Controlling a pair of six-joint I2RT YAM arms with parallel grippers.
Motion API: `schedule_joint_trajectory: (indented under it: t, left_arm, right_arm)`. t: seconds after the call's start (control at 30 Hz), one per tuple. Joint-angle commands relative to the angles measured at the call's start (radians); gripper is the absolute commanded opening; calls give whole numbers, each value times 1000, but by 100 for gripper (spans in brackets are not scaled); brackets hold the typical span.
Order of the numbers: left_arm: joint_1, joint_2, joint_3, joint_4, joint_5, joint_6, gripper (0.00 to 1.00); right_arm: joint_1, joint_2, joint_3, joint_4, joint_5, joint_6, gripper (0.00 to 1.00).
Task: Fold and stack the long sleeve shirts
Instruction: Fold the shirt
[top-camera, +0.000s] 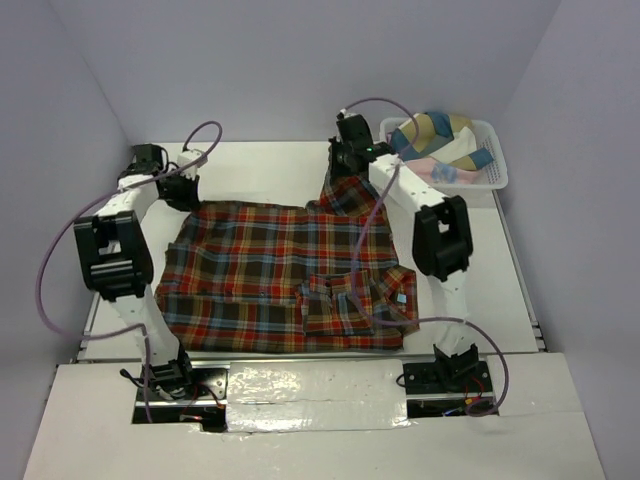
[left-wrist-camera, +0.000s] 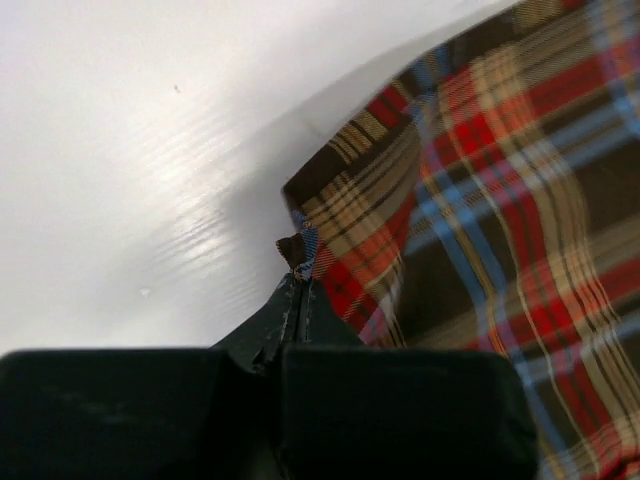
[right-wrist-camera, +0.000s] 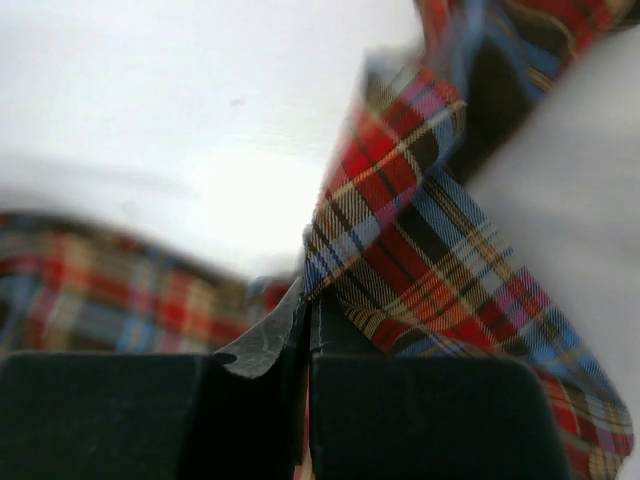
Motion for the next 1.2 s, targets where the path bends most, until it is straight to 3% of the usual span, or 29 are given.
schedule_joint_trajectory:
  t: [0.0,0.17,0.27,0.3,0.4,0.6,0.7,0.87,1.0,1.17]
  left_arm:
    - [9,-242,-87,61,81,230,0]
    - [98,-335,-152,-41,187,448,0]
    - [144,-379,-186,-236,261,676,0]
    - [150,-402,-200,-344,269,816,0]
    - [179,-440,-285,-478,229,1021,0]
    - [200,-499,-333,-532,275,1118,0]
    - [200,-520,-380,-595,234,1255,1]
    - [200,-563,-513,-643,74,1417,51]
    - [209,-591,-504,-600,13,1366,63]
    - [209,-609,-444,-571,45,1295,78]
  right_arm:
    - [69,-289,-211,160,13,-49,0]
    - [135,-585,-549,250,51,-6,0]
    - [180,-735,-742,281,86,32,0]
    - [191,-768,-819,286,103,49,0]
    - [215,-900,-936,286,105,98,0]
    - [237,-1074,-1106,278,125,175,0]
    - [266,-1127,-1163,273,134,200,0]
    - [329,-1144,-1237,315,131,244,0]
    - [362,-1124,-1258,335,128,278,0]
    - [366,-1127,-1277,352,126,278,0]
